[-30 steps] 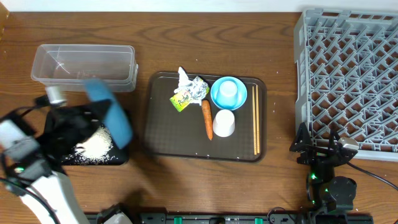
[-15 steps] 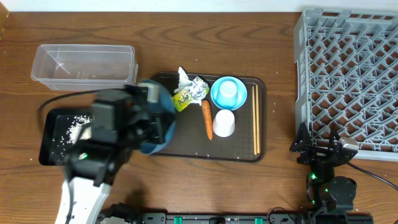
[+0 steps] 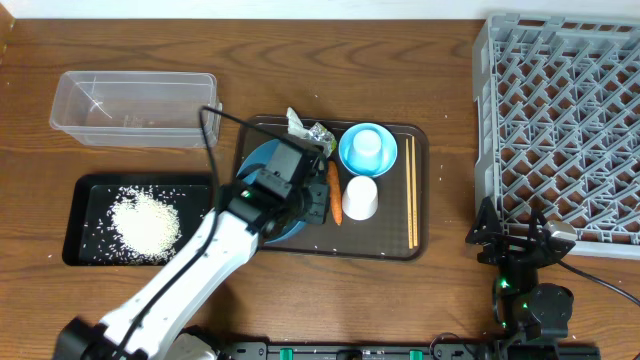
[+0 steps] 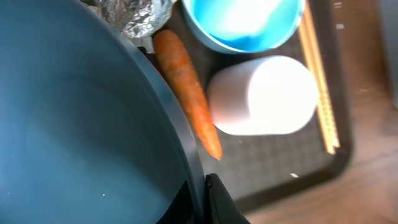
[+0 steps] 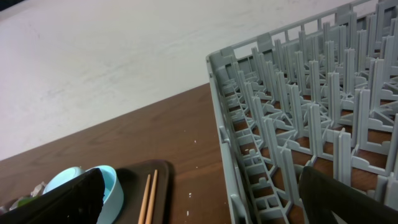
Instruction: Sort waste into correct bins and load items into the dishwasher rack
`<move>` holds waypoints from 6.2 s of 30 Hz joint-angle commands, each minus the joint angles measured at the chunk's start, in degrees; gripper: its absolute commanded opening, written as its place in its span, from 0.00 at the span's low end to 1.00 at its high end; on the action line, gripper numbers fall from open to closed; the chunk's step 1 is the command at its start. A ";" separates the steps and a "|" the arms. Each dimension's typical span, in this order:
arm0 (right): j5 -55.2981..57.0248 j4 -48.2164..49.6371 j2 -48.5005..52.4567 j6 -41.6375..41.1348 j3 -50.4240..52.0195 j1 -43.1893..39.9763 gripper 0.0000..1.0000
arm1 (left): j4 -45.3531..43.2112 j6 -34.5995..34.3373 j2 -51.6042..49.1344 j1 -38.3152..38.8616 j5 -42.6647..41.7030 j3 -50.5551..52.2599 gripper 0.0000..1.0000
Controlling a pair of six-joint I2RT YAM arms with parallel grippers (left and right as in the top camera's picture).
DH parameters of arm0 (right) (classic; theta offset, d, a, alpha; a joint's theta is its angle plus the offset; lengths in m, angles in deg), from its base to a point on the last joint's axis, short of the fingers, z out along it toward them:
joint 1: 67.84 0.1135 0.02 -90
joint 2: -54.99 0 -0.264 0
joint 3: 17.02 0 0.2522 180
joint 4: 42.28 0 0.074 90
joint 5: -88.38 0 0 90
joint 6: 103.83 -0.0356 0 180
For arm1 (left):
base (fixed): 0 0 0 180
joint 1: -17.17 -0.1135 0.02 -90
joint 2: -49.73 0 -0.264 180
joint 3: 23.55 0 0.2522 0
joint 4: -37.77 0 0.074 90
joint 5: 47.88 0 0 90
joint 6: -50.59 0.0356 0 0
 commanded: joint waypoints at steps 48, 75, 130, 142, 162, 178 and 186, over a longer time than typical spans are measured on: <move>2.29 0.15 -0.31 -0.63 0.09 0.42 0.99 | 15.19 -11.06 20.24 -37.68 8.33 -4.72 0.96; -21.24 1.53 11.85 -13.11 -17.35 0.48 0.99 | 17.40 -12.07 19.69 -38.75 8.33 -4.72 1.00; 3.69 -31.36 99.73 -4.20 -67.10 39.76 0.92 | 17.40 -12.07 19.69 -38.75 8.35 -4.72 0.99; 3.67 -31.71 99.73 -4.17 -67.10 39.95 0.64 | 17.40 -12.07 19.69 -38.75 8.35 -4.72 1.00; 4.61 -37.13 80.17 -0.55 -67.17 33.24 0.52 | 17.40 -12.07 19.69 -38.75 8.35 -4.72 1.00; 7.30 -30.75 70.66 3.98 -67.17 -12.92 0.54 | 17.40 -12.07 19.69 -38.75 8.35 -4.72 1.00; -0.79 -23.74 75.23 5.29 -67.17 -28.70 0.54 | 17.40 -12.07 19.69 -38.75 8.35 -4.72 1.00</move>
